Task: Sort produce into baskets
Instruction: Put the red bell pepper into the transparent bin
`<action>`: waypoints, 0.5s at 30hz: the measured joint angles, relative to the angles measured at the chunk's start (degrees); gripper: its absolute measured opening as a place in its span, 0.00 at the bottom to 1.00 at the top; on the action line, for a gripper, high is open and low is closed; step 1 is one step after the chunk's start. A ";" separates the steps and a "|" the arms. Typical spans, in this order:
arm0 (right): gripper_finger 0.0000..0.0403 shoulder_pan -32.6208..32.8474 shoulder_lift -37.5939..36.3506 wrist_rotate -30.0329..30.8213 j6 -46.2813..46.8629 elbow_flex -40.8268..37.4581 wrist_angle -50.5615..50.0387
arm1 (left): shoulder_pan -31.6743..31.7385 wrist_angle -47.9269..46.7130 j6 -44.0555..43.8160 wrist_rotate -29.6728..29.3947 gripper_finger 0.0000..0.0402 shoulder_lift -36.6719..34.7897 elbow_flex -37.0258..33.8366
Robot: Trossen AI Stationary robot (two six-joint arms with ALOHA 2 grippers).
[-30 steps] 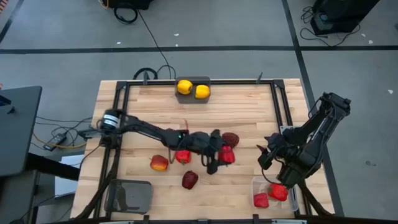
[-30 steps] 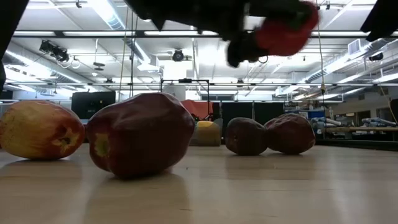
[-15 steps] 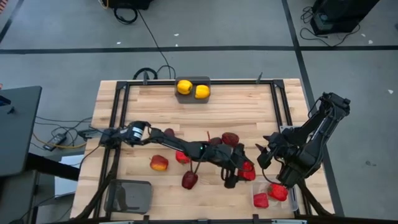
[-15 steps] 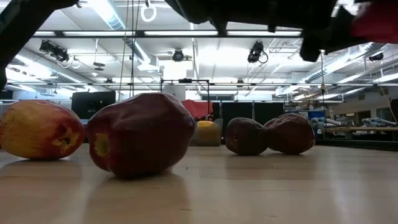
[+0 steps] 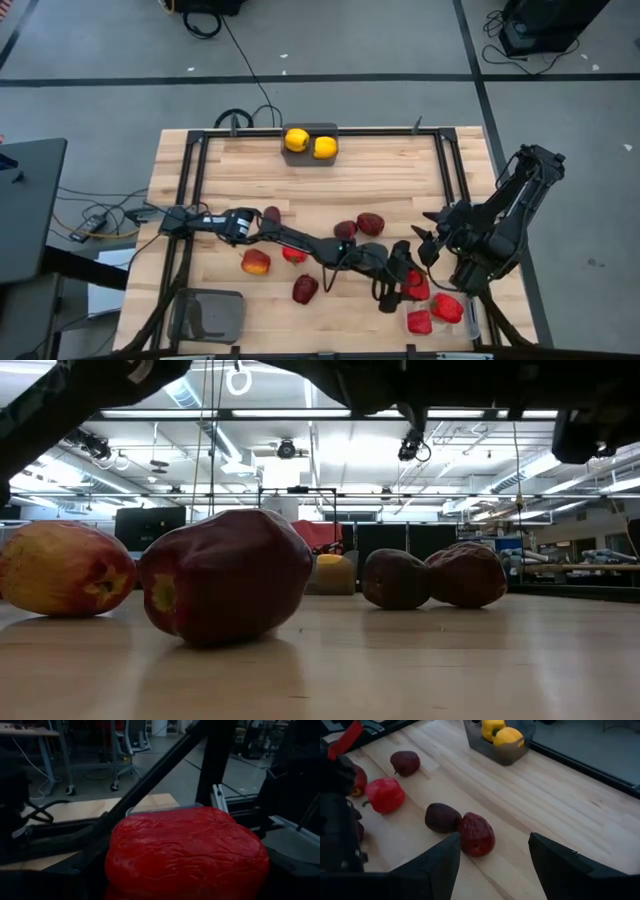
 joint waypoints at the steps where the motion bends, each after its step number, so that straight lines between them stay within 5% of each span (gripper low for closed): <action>1: 0.61 0.00 -0.14 0.00 -0.04 0.00 0.04 | -0.02 0.02 0.00 -0.23 0.83 0.72 1.10; 10: 0.61 -0.32 -0.30 0.02 -0.17 0.00 0.04 | 0.04 1.17 0.48 1.13 0.98 3.33 3.05; 15: 0.61 -1.39 -0.30 0.00 -0.61 0.00 0.02 | 0.10 2.28 2.18 5.68 0.96 3.38 3.08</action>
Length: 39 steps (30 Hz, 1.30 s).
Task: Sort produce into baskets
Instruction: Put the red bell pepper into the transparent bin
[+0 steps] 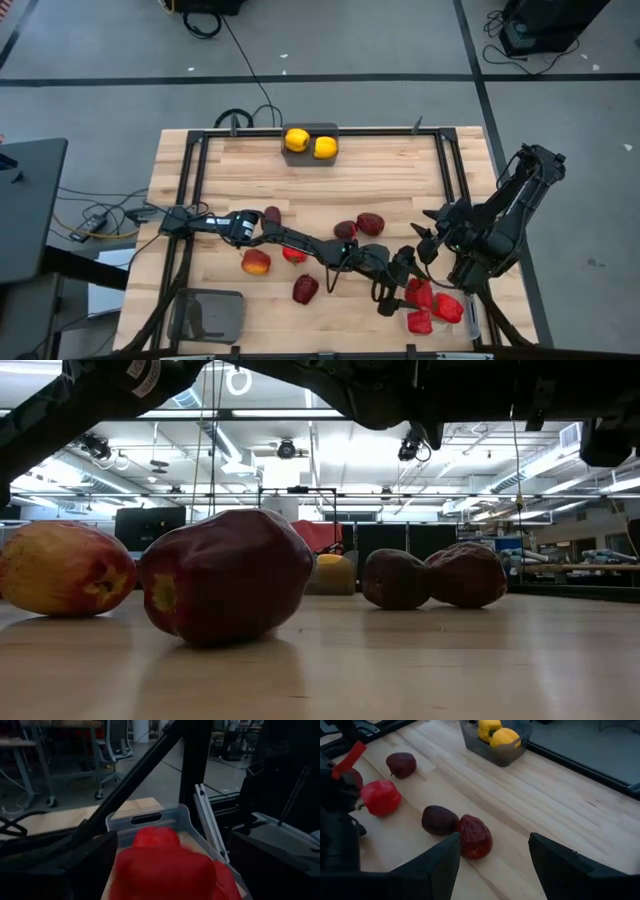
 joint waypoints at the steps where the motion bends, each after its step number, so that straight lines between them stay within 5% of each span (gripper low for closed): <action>1: 0.61 -0.16 0.00 0.00 -0.22 0.00 0.00 | 0.00 0.31 0.12 -0.04 0.96 0.00 0.00; 8: 0.61 -0.08 0.00 -0.72 -1.44 0.00 0.24 | 0.09 -8.41 1.69 1.49 0.95 -4.55 0.00; 18: 0.61 4.56 0.35 -7.80 -2.49 0.00 1.67 | 0.64 -27.29 5.73 -12.46 0.86 -15.71 -3.95; 26: 0.53 8.66 7.99 -11.37 -10.97 -0.98 24.88 | 0.66 -38.09 1.61 -22.21 0.77 -29.24 -10.87; 31: 0.42 7.27 14.82 -20.90 -19.21 -1.00 36.53 | 1.03 -42.56 -1.79 -26.18 0.74 -38.44 -10.84; 39: 0.23 5.66 18.37 -37.93 -16.45 -0.98 33.28 | 0.92 -58.14 -2.96 -43.60 0.71 -50.38 -10.84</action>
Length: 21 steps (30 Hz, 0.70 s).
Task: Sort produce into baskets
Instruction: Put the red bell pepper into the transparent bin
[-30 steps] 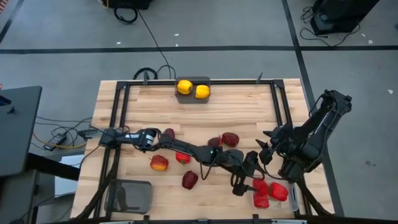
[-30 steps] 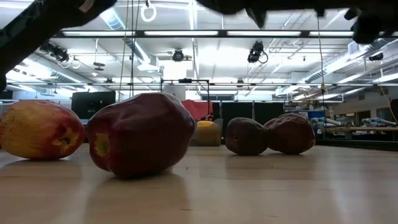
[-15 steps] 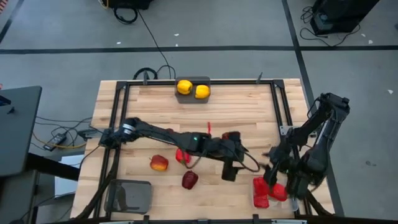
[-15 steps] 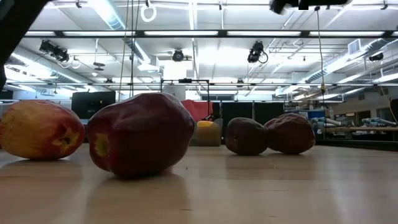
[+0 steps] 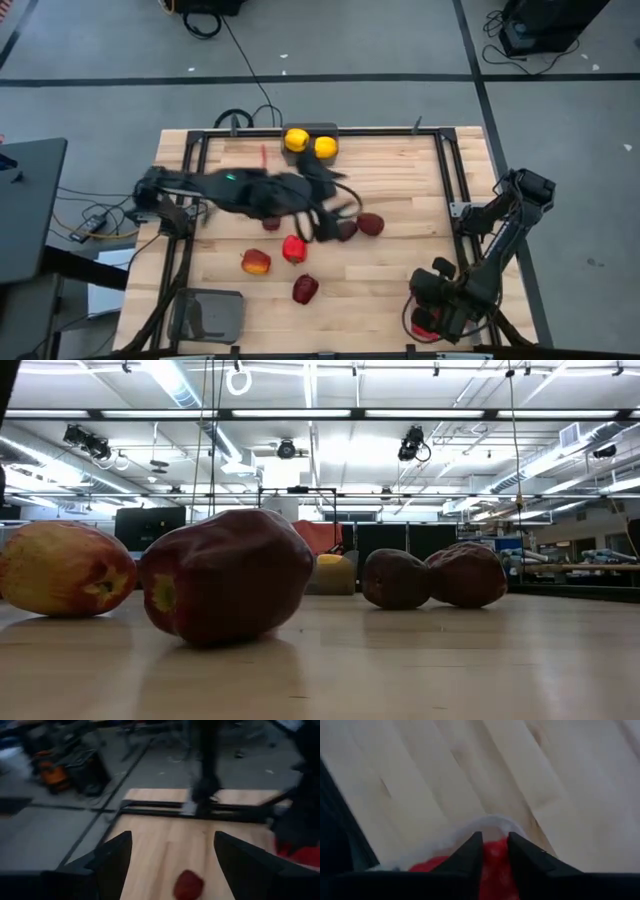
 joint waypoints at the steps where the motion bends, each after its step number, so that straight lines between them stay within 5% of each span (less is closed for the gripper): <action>1: 0.21 -0.10 0.02 -1.13 -0.29 0.00 -0.33 | -0.01 -1.50 -0.93 -1.56 0.71 -1.54 0.00; 13: 0.19 -0.86 -8.39 5.25 -8.32 1.60 1.45 | -4.73 -20.54 -15.67 -17.20 0.71 -10.85 0.00; 21: 0.20 2.80 -12.05 -8.80 -1.82 1.64 0.58 | -10.38 -40.88 -34.75 -22.48 0.71 -14.29 0.00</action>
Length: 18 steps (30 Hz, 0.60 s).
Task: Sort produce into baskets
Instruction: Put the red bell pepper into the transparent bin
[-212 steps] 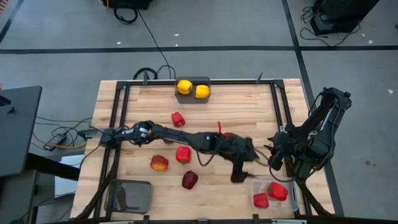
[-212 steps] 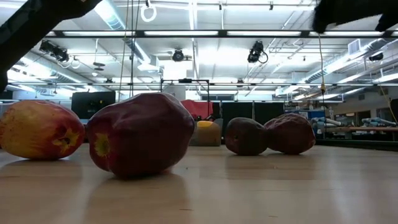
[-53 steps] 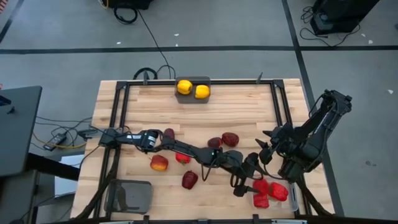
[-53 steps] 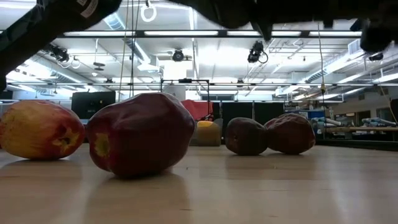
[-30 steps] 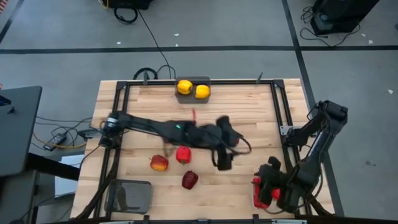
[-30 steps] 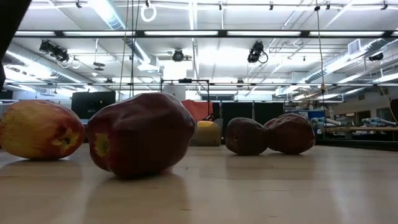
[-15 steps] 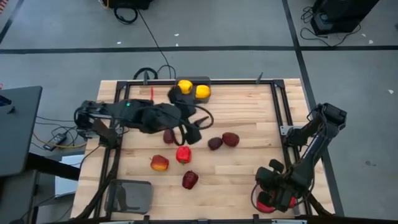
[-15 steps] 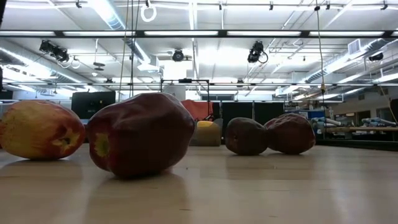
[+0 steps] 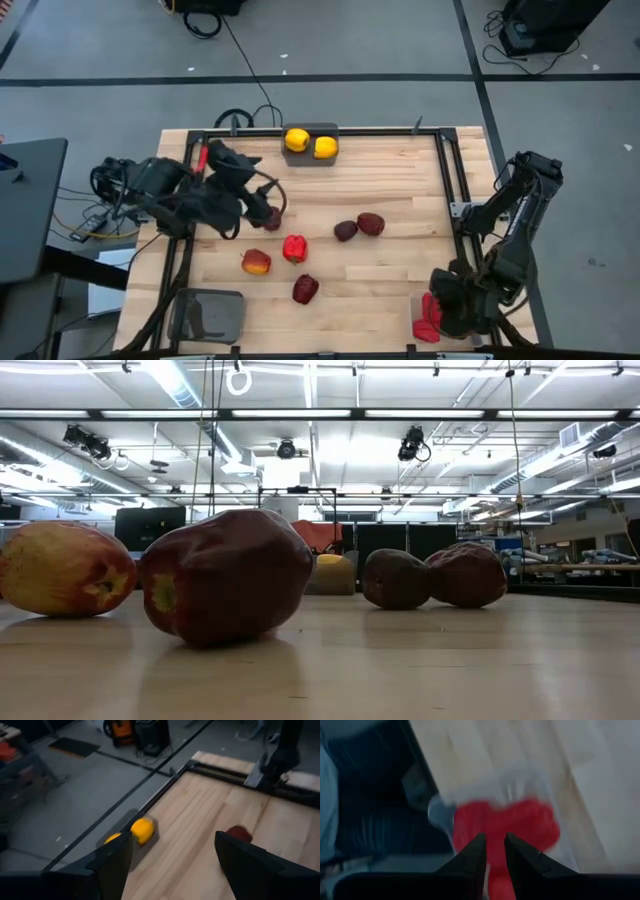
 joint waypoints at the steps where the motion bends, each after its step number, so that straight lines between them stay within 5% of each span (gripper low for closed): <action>1: 0.20 0.46 0.19 -1.59 0.66 0.00 -0.41 | -0.61 -1.74 -1.61 -0.40 0.71 0.08 -0.01; 18: 0.12 -2.71 11.14 -7.63 -5.32 -1.53 0.37 | -0.76 -2.45 -5.45 5.66 0.71 0.13 -1.88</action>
